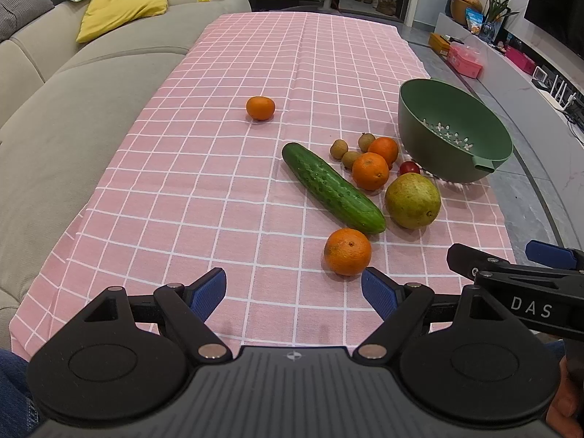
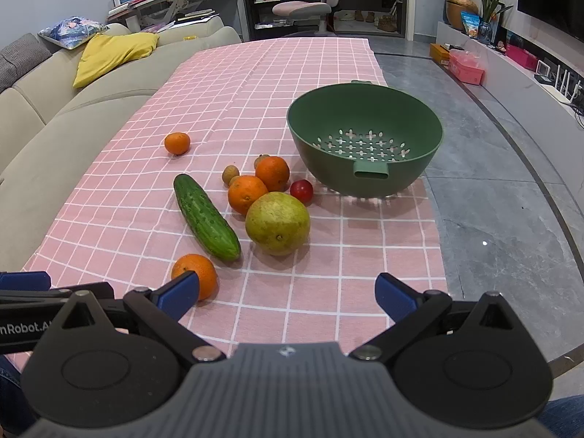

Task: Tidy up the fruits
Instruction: 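Grasp the orange with the left tool while the right tool grasps the green pomelo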

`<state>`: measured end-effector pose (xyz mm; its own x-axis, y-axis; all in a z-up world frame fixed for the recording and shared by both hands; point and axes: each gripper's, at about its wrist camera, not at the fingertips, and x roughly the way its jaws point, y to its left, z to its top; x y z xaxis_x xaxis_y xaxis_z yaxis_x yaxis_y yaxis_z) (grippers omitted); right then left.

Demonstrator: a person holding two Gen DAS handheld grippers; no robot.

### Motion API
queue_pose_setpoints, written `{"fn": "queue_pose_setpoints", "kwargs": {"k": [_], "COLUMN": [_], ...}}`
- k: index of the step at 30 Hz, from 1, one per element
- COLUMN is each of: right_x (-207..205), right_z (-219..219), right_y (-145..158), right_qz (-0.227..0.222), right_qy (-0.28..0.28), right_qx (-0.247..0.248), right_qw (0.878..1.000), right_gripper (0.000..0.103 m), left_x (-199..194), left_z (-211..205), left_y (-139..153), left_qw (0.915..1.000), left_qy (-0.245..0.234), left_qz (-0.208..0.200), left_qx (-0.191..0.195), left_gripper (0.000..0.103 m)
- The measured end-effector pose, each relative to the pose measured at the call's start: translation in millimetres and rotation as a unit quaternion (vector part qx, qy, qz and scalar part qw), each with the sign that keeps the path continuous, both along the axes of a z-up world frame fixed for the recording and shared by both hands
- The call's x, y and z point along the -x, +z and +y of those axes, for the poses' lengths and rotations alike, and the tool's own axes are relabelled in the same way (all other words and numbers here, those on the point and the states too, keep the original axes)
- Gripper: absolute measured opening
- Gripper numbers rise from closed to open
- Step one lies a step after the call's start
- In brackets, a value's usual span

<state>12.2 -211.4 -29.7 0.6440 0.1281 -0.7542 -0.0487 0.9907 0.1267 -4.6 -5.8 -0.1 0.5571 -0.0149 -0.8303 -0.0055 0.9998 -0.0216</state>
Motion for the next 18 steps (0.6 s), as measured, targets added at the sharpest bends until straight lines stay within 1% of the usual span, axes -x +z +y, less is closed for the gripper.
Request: {"fn": "queue_pose_setpoints", "kwargs": {"k": [9,12,14,16,18], "right_x": [0,1,2,0,-2], "right_z": [2,2,-1,-8,-16], "right_y": [1,6,10,11,11], "right_qz": [0.001,-0.018,-0.033,-0.043,-0.045], "right_qy": [0.004,0.009,0.002,-0.011,-0.017], "right_qx": [0.004,0.010,0.013,0.001,-0.023], "right_qw": [1.000,1.000,0.999,0.999,0.999], "right_gripper": [0.098,0.098,0.098,0.098,0.093], "left_x": [-3,-4,-4,-5,-5], "left_z": [6,8,7,6,4], "left_y": [-6,-9,-10,-13,-15], "left_qw": [0.9999,0.9998,0.9997,0.9994,0.9989], "left_qy": [0.003,-0.002,-0.009,-0.021,-0.035], "left_qz": [0.006,0.009,0.009,0.007,0.005], "left_qx": [0.012,0.019,0.023,0.026,0.031], "left_gripper": [0.098,0.098,0.098,0.098,0.098]}}
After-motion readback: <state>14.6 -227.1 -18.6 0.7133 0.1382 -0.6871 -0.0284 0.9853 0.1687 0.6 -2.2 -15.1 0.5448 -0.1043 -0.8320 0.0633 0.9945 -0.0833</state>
